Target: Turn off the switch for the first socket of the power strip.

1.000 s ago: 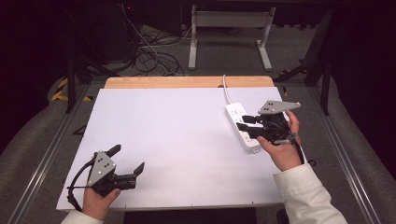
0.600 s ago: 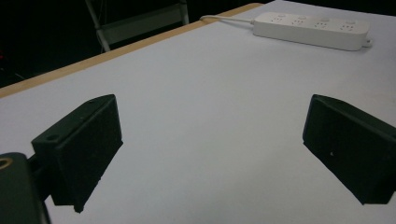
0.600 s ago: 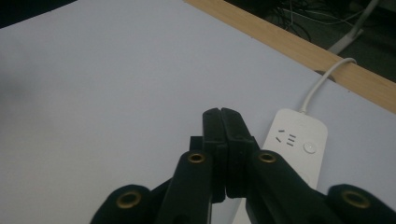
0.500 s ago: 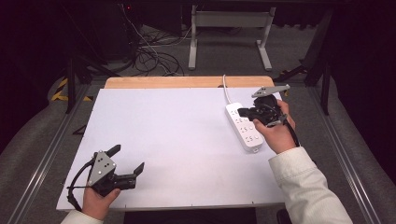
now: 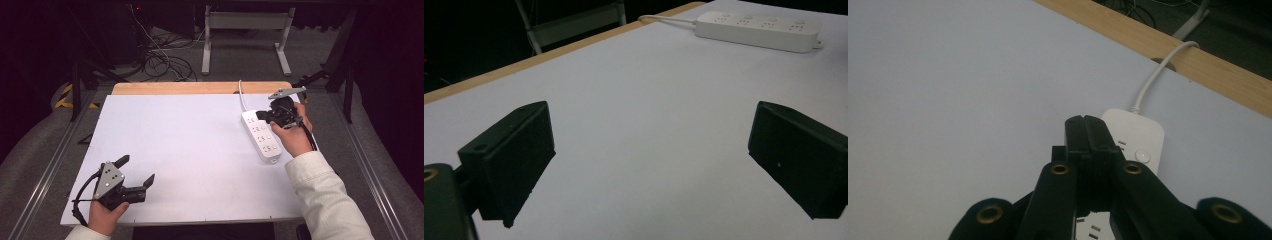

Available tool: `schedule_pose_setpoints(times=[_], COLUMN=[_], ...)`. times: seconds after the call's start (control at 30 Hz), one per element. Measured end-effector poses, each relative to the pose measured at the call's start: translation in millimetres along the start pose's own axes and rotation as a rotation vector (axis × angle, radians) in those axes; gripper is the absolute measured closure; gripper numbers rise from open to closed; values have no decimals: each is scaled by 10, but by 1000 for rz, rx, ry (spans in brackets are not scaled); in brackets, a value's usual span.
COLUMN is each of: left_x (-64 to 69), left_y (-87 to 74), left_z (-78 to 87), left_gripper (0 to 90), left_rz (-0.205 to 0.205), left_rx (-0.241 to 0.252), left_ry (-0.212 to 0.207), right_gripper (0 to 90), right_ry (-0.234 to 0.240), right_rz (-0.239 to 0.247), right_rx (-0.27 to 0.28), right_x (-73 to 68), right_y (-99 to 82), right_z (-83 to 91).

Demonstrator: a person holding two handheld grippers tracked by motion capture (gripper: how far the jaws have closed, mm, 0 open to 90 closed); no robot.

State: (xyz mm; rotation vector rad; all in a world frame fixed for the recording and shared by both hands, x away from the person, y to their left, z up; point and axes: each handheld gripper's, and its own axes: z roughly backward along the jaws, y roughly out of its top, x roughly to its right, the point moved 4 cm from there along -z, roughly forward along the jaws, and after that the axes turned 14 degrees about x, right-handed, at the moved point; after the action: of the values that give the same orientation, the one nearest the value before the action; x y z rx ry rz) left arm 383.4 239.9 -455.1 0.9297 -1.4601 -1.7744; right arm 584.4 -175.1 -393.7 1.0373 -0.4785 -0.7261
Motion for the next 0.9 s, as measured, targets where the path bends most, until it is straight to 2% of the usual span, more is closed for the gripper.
schedule_pose_setpoints(times=[0.47,0.7,0.9], left_x=[-14,-18,-21], left_y=[-7,-10,-13], left_z=[0,-5,-6], left_gripper=[51,51,51], left_rz=[1,7,7], left_rx=[-3,-2,-4], left_ry=[1,2,1], right_gripper=[900,900,900], right_ry=[-47,-75,-93], right_rz=[12,-8,-15], right_rx=[-20,-36,-52], right_x=[220,329,397], right_y=[-122,-212,-271], right_z=[-336,-508,-578])
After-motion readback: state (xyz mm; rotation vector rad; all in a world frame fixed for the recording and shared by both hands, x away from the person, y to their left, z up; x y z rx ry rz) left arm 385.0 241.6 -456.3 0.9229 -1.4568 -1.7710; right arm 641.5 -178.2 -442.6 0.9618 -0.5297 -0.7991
